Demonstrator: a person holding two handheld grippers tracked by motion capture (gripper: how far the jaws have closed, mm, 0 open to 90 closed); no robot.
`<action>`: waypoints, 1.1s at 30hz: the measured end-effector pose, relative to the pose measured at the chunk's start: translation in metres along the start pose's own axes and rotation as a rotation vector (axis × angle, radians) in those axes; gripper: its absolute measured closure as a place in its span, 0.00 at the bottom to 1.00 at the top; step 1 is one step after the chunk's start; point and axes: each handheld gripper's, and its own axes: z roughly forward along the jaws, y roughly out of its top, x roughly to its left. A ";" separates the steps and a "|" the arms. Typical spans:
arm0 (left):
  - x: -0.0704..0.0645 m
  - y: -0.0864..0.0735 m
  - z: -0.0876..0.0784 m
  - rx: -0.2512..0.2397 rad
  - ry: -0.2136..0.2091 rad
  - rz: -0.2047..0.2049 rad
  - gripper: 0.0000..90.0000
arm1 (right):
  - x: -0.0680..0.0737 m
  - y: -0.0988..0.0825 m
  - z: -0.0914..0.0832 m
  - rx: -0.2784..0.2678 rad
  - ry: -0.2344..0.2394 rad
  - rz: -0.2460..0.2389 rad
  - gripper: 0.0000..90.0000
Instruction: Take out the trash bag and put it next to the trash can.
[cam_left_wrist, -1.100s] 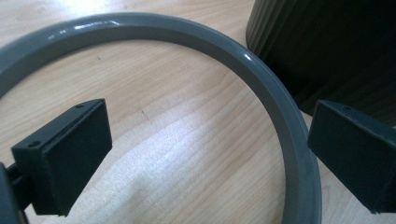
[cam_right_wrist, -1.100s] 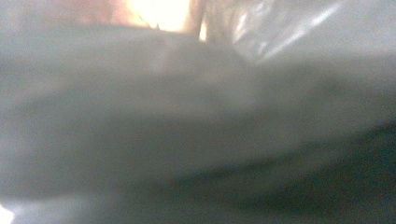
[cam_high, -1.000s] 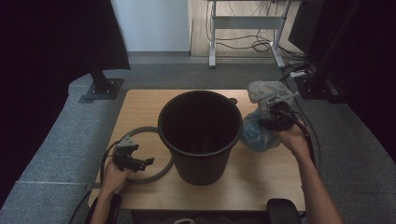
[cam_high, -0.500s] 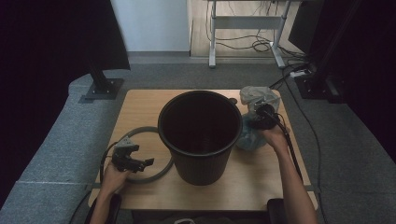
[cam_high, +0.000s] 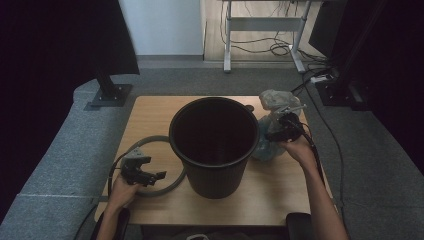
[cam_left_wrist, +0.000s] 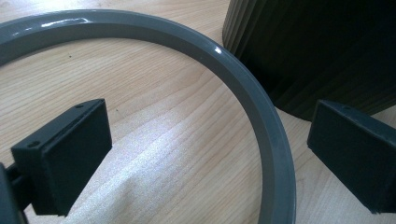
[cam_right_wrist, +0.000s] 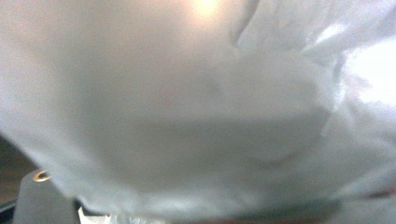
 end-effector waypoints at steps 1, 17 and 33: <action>0.000 0.000 0.000 0.001 0.001 0.000 0.00 | 0.002 -0.002 -0.005 0.002 0.001 -0.004 0.16; -0.001 0.000 0.000 0.004 -0.020 0.006 0.00 | 0.011 -0.021 -0.032 0.007 -0.051 -0.066 0.58; 0.000 -0.001 -0.002 -0.007 -0.034 0.006 0.00 | 0.012 0.026 0.026 -0.010 0.037 -0.047 0.16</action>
